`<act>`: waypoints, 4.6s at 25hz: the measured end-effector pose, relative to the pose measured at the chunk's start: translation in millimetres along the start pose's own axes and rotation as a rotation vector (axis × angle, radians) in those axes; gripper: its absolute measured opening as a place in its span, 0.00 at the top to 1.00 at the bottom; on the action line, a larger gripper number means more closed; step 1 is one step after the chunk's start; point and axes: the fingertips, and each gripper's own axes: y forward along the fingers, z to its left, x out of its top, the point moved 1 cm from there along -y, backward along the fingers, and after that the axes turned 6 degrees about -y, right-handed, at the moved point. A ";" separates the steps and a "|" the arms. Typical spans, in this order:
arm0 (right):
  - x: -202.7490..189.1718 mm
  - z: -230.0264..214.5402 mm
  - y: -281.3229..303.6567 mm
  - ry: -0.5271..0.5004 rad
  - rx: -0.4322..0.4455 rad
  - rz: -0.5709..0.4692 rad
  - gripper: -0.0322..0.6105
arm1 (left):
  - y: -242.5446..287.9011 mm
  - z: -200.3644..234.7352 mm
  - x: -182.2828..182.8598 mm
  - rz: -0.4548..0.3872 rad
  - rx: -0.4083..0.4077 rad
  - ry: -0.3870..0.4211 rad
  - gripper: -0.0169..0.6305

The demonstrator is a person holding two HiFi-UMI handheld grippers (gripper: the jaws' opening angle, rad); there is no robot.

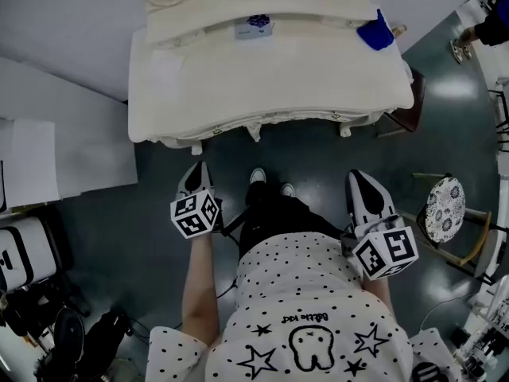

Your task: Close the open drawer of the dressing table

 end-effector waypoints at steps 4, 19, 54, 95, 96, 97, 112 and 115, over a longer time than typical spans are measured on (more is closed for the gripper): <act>0.3 -2.8 -8.4 -0.010 0.018 -0.032 0.94 | -36.6 -28.9 44.5 -0.161 -0.034 0.048 0.95; 17.4 10.2 -23.0 -0.048 0.071 -0.127 0.94 | -164.5 -124.8 140.5 -0.519 -0.153 0.098 0.95; 30.2 36.8 -41.5 -0.105 0.149 -0.188 0.94 | -196.7 -186.0 102.0 -0.511 -0.309 0.059 0.95; 20.4 35.9 -41.7 -0.089 0.154 -0.170 0.94 | -200.6 -158.8 91.2 -0.501 -0.214 0.032 0.95; 20.4 35.8 -41.7 -0.089 0.154 -0.170 0.94 | -200.5 -158.9 91.2 -0.501 -0.215 0.032 0.95; 20.6 35.6 -41.7 -0.088 0.153 -0.170 0.94 | -200.3 -159.1 91.2 -0.501 -0.215 0.032 0.95; 21.5 36.5 -41.0 -0.098 0.158 -0.168 0.94 | -198.6 -159.9 93.0 -0.503 -0.220 0.029 0.96; 21.0 36.8 -41.0 -0.099 0.160 -0.166 0.94 | -198.9 -159.4 93.0 -0.503 -0.219 0.029 0.95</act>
